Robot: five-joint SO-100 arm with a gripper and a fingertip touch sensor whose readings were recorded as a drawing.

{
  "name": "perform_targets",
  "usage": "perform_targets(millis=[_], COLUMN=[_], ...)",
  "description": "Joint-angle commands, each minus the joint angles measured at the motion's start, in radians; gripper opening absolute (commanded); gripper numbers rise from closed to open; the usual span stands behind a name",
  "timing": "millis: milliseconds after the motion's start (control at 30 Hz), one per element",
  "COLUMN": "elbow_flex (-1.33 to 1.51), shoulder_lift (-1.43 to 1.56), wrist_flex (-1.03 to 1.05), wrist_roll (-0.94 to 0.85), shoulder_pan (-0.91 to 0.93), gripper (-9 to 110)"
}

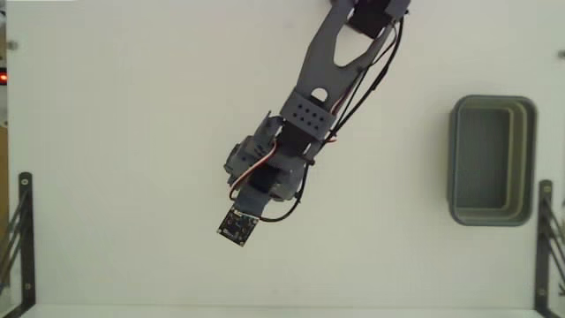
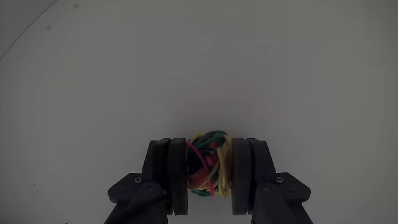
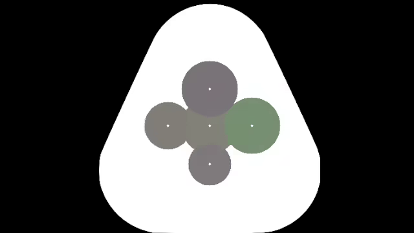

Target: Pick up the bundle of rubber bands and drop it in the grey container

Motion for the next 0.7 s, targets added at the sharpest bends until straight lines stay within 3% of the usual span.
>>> perform_targets(millis=[0, 667], elbow_flex=[0.000, 0.000], shoulder_lift=[0.029, 0.029], wrist_flex=[-0.018, -0.018], wrist_roll=[0.005, 0.005], shoulder_pan=[0.019, 0.019], gripper=[36, 33])
